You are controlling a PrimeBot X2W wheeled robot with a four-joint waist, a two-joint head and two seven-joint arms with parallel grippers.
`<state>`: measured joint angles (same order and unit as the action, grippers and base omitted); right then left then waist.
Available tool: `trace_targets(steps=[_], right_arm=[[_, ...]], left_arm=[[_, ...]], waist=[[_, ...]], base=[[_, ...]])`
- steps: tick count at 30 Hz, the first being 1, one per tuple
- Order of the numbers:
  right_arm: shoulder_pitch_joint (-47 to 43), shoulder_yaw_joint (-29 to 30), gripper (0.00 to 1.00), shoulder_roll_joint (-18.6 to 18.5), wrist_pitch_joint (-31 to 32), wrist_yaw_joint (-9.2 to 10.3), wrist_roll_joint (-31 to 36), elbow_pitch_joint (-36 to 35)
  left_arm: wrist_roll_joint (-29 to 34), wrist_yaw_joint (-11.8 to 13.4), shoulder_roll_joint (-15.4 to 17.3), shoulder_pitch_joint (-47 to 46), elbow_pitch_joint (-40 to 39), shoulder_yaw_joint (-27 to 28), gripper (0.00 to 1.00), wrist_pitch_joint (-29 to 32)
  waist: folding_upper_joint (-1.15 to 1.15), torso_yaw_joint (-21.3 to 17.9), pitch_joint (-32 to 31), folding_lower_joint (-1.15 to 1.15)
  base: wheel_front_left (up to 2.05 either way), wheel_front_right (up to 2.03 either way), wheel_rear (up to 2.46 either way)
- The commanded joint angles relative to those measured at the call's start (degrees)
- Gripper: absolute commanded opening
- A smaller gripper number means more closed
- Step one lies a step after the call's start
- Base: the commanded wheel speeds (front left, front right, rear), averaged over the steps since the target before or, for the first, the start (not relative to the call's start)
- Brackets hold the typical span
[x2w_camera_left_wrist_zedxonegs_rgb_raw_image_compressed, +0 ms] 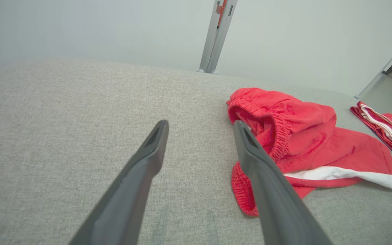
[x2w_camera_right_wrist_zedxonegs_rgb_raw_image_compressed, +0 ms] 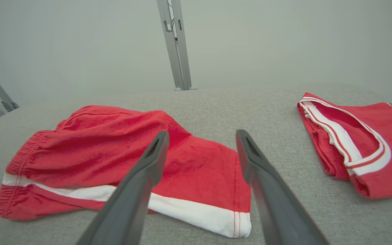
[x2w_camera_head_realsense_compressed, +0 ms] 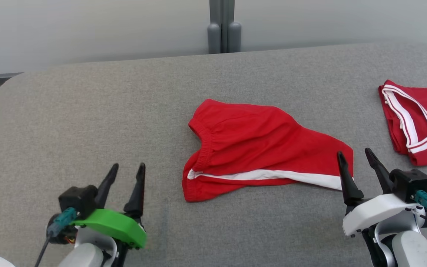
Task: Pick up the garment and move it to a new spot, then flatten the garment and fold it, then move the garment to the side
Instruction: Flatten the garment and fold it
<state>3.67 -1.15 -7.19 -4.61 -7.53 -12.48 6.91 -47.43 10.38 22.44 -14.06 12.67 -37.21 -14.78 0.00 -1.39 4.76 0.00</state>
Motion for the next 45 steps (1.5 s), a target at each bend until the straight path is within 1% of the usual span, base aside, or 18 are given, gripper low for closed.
trace_targets(steps=[1, 5, 8, 11, 14, 20, 28, 39, 42, 45], right_arm=[[-0.9, 0.2, 1.00, -0.3, 0.1, 0.09, 0.4, -0.4], [-1.2, 0.3, 1.00, 0.0, 0.6, 0.09, 0.6, -0.7], [-1.4, 0.4, 1.00, -0.1, 0.8, 0.10, 0.4, -0.6], [-1.4, 0.5, 1.00, -0.2, 0.9, 0.10, 0.5, -0.4], [-1.5, 0.5, 1.00, -0.2, 0.9, 0.10, 0.5, 0.0], [-1.9, 0.4, 1.00, -0.4, 1.0, 0.10, 0.7, 1.4], [-2.2, 0.4, 1.00, -0.5, 1.3, 0.10, 0.4, 2.1], [-2.0, 0.4, 1.00, 0.3, 0.9, 0.10, 0.2, 2.1], [-1.6, 0.1, 1.00, 0.5, 1.0, 0.10, 0.0, 2.2], [-1.5, 0.8, 1.00, 0.7, 2.8, 0.10, -0.3, 2.7]], left_arm=[[2.2, -0.4, -0.3, 1.1, -1.1, 2.9, 1.00, -0.5], [9.3, -2.2, -3.3, 4.6, -3.6, 12.2, 1.00, -0.4], [13.8, -4.5, -6.2, 6.8, -4.4, 18.1, 1.00, -0.4], [16.9, -7.1, -8.6, 8.6, -3.8, 21.9, 1.00, -0.4], [20.7, -9.5, -10.4, 9.6, -2.5, 24.1, 1.00, -0.4], [25.2, -12.2, -13.2, 11.4, 0.4, 27.0, 1.00, -0.4], [27.9, -15.2, -15.0, 11.4, 3.1, 29.2, 1.00, -0.4], [29.8, -16.8, -15.9, 9.5, 4.8, 30.4, 1.00, -0.4], [30.1, -16.9, -16.1, 9.1, 5.2, 30.1, 1.00, -0.4], [30.7, -17.3, -16.3, 7.9, 5.6, 28.7, 1.00, -0.4]], waist=[[0.00, 1.6, -1.7, 0.00], [0.00, 2.2, -3.0, 0.00], [0.00, 2.6, -4.0, 0.00], [0.00, 2.8, -4.7, 0.00], [0.00, 2.9, -5.2, 0.00], [0.00, 3.1, -5.8, 0.00], [0.00, 3.6, -6.1, 0.00], [0.00, 2.8, -5.7, 0.00], [0.00, 2.7, -5.5, 0.00], [0.00, 2.5, -5.1, 0.00]], base=[[0.00, 0.00, 0.00], [0.00, 0.00, 0.00], [0.00, 0.00, 0.00], [0.00, 0.00, 0.00], [0.00, 0.00, 0.00], [0.00, 0.00, 0.00], [0.00, 0.00, 0.00], [0.00, 0.00, 0.00], [0.00, 0.00, 0.00], [0.00, 0.00, 0.00]])
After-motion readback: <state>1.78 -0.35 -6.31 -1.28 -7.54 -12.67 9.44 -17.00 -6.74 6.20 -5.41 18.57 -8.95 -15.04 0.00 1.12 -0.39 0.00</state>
